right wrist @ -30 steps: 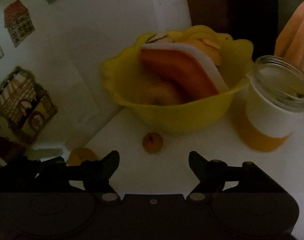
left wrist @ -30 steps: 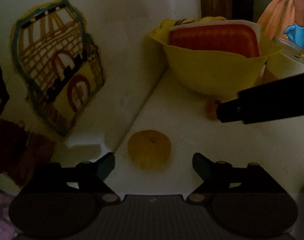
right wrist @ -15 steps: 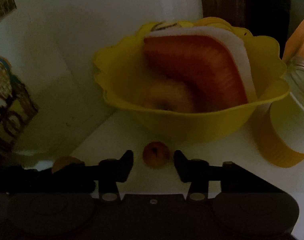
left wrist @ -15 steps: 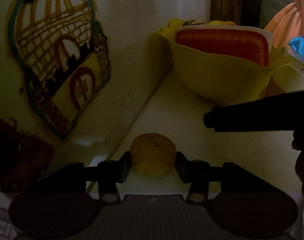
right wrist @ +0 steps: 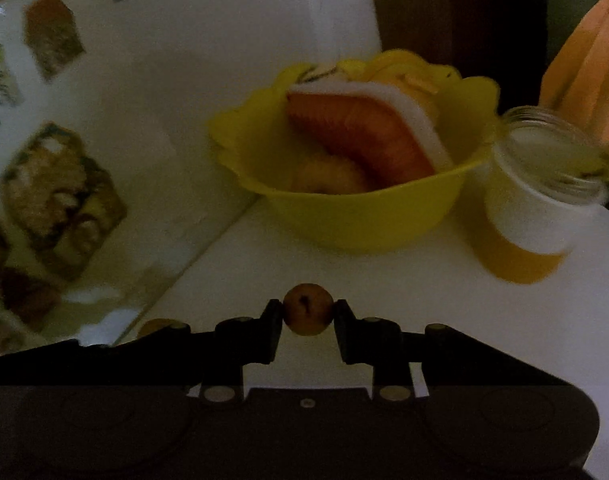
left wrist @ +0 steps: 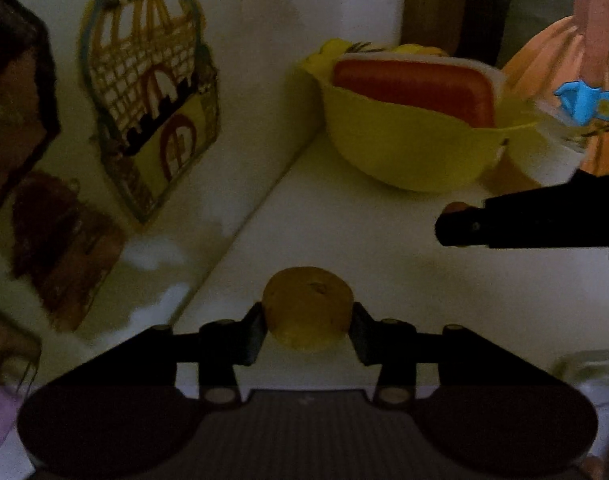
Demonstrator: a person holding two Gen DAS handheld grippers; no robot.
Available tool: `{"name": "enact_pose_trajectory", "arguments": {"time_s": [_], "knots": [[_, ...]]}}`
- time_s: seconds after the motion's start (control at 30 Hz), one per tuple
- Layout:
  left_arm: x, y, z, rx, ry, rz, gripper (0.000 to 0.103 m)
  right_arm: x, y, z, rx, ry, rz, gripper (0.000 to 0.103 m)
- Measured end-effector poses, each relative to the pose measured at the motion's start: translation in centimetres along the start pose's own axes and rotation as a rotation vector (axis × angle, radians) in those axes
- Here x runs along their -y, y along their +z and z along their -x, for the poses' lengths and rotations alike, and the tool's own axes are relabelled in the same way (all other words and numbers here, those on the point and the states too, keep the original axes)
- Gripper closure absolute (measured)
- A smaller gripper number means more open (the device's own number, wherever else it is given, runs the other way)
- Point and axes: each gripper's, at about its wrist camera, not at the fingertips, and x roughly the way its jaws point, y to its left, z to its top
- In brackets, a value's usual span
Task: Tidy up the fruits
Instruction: 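Grasp the orange with the left tool while the right tool grasps the small red fruit, then carry the orange and small red fruit onto the metal tray and open both tools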
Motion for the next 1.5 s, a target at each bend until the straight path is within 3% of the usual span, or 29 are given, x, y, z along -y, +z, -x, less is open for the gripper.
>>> {"name": "enact_pose_trajectory", "arguments": {"time_s": [0.3,0.53,0.87,1.1,1.5], "knots": [[2.4,-3.0,5.4,0.014,-0.07,0.003,0.056,1.5,-4.1,9.8,0.076,-0.035,-0.024,0.073],[3.8,-6.8,9.2,0.07,-0.125,-0.021,0.056,2.4,-9.5,15.8,0.173,-0.076,-0.044,0.073],[4.8,-13.6,15.1,0.187,-0.211,-0.089,0.056,2.0,-19.8,21.2,0.273,-0.147,-0.08,0.073],[5.4,-17.2,19.3,0.172,-0.252,-0.102,0.056,1.1,-26.1,24.7,0.273,-0.18,-0.118,0.073],[10.1,-21.2,22.5,0.169,-0.319,-0.176,0.055,2.0,-32.4,27.0,0.26,-0.221,-0.126,0.072]]}}
